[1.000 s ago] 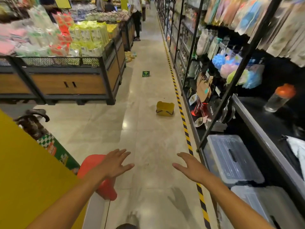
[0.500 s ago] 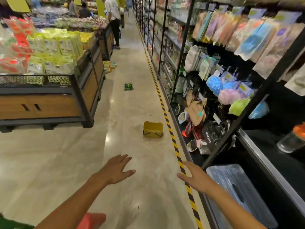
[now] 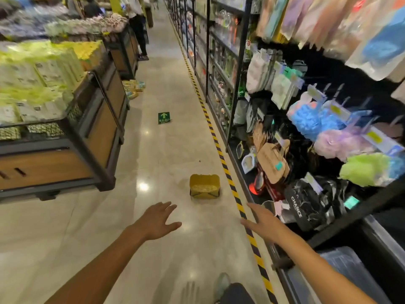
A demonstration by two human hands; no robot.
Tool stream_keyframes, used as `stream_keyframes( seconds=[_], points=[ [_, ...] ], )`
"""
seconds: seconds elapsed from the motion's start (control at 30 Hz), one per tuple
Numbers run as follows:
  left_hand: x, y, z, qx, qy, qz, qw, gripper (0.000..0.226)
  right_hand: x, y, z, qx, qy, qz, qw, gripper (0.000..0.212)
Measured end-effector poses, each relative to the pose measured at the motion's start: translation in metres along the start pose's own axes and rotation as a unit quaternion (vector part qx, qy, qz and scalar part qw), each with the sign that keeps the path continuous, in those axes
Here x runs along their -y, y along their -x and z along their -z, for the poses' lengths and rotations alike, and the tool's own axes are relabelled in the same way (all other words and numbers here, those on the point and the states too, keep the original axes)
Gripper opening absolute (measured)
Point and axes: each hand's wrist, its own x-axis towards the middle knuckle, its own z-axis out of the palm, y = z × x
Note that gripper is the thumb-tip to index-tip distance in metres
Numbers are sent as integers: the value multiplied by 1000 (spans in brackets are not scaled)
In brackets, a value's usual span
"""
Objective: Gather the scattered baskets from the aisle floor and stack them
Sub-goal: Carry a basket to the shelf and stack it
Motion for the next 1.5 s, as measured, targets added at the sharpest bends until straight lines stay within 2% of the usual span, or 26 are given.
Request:
stream_keyframes(
  seconds=[0.3,0.67,0.9,1.1,1.27,1.5],
  points=[
    [14,-141,86,-3,33,47,998,80,16,-184,92,43,11,18,999,83],
    [82,-320,115,39,58,44,997,81,37,-353,103,89,16,-27,996,83],
    [127,-450,119,75,30,30,996,80,30,-452,94,75,5,-87,993,68],
    [158,-572,44,96,65,62,991,82,-32,-572,37,105,26,-140,984,80],
    [186,-681,-80,113,89,102,984,86,-127,-680,-72,143,28,-162,976,85],
    [222,-805,-259,150,117,133,973,104,-257,-796,-226,195,-4,-193,962,105]
  ],
)
